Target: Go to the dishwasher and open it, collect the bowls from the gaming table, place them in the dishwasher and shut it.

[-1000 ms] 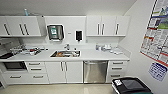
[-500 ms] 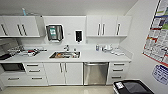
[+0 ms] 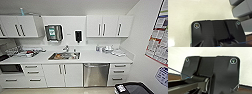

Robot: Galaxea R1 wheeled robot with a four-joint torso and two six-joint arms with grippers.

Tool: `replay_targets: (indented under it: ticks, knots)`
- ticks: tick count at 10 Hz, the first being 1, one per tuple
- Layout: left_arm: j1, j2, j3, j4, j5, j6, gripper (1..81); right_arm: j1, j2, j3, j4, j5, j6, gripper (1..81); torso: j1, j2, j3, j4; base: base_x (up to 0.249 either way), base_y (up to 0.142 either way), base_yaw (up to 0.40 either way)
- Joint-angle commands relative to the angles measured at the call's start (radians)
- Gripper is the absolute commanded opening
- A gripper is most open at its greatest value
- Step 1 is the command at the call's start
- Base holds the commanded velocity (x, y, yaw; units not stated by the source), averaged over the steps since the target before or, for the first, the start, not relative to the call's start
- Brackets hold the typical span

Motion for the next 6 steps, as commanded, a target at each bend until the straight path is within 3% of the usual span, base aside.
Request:
replay_targets:
  ticks: [1,6]
  knots:
    - [-0.064,-0.013,0.003,-0.007,0.046,-0.004,81.1,0.060,-0.002,-0.001,-0.003,-0.051,-0.003,81.1,0.000,0.000,0.000,0.000,0.107,0.000,0.000]
    - [-0.064,-0.014,0.003,-0.007,0.046,-0.004,81.1,0.062,0.000,-0.004,-0.001,-0.051,-0.002,81.1,0.000,0.000,0.000,0.000,0.107,0.000,0.000]
